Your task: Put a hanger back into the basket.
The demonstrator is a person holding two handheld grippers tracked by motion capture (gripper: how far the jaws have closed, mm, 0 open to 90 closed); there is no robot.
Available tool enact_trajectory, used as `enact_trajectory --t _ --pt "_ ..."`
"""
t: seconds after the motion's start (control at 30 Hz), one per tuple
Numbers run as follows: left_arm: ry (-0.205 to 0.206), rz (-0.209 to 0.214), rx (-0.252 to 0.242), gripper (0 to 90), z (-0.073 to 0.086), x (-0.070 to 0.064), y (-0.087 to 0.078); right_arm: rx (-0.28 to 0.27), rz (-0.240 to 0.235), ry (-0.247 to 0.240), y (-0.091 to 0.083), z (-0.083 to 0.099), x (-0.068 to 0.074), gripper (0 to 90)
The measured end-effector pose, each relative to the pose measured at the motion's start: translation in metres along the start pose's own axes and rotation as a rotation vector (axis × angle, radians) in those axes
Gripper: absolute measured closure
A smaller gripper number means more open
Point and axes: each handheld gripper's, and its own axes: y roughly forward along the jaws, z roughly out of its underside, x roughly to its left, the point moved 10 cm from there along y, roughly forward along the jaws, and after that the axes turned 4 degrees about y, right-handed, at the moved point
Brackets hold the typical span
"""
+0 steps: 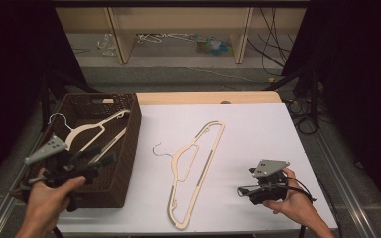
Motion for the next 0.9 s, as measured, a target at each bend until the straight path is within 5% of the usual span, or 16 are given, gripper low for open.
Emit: enact_trajectory --t 0.07,0.2,0.37,0.63,0.7,0.9 --pt "0.016 0.045 0.0 32.7 0.007 -0.019 0.007 -0.005 0.003 0.015 -0.001 0.0 -0.001 25.9" --pt "0.048 0.057 0.022 26.5 0.023 -0.042 0.018 0.013 -0.008 0.013 0.0 0.001 0.001 25.8" --pt "0.018 0.077 0.022 20.4 0.043 -0.058 0.027 -0.005 0.008 0.017 0.003 0.0 0.001 24.9" --pt "0.016 0.067 0.062 19.7 0.078 -0.07 0.039 0.004 0.013 0.103 0.01 -0.008 0.0 21.2" --pt "0.06 0.076 0.063 19.7 0.082 -0.071 0.041 0.002 0.018 0.132 0.015 -0.015 0.0 20.6" --pt "0.065 0.076 0.109 20.0 0.1 -0.072 0.047 0.046 0.019 0.196 0.046 -0.039 0.006 17.6"
